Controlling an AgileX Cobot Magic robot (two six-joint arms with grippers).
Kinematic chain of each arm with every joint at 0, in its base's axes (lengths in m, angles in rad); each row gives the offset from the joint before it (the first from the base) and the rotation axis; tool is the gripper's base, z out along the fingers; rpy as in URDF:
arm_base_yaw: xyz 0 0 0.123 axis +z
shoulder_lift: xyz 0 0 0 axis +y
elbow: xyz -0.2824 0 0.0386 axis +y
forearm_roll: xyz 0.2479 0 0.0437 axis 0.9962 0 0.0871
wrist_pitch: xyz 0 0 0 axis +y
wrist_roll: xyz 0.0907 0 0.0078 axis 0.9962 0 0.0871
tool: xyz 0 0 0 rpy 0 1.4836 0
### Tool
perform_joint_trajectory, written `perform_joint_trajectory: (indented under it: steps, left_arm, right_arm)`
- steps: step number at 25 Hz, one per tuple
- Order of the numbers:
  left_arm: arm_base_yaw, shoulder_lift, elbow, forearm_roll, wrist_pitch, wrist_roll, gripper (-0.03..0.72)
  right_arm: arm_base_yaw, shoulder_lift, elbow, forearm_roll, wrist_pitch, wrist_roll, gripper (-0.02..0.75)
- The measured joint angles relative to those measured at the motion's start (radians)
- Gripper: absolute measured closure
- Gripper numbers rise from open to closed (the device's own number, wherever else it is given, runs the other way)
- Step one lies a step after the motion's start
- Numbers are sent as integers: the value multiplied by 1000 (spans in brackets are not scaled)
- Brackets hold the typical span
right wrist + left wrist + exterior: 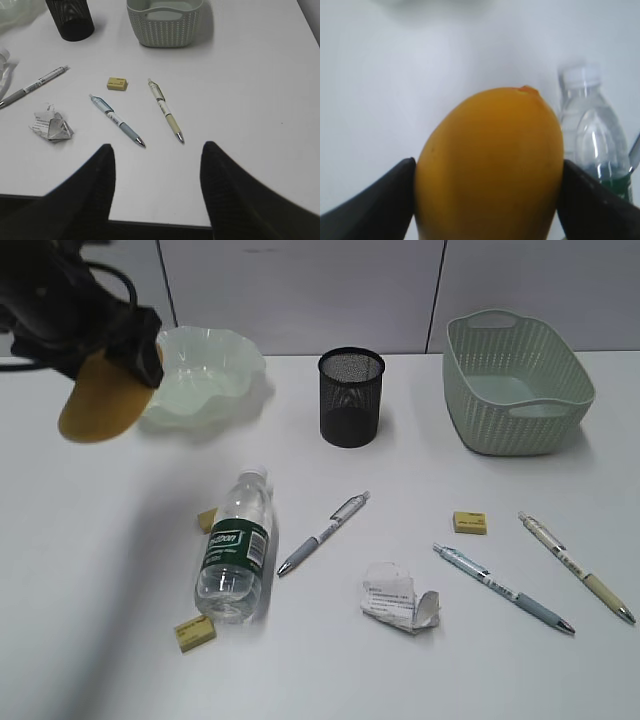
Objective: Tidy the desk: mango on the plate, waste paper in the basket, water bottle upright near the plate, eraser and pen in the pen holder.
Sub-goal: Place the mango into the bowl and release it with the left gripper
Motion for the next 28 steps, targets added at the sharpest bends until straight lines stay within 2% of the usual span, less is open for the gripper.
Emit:
perform_joint_trajectory:
  steps: [8,15,22,28]
  left_arm:
    - [67,133,-354,0,-4,0,66]
    - [82,355,-558,2,-141,0,67]
    - [84,523,-678,13,-252,1,66]
    - [100,605,-686,13,-302,1,66]
  right_arm:
    - [0,0,0,0,0,0,300]
    - [0,0,0,0,0,0,300]
    - [0,0,0,0,0,0,300]
    - [0,0,0,0,0,0,300]
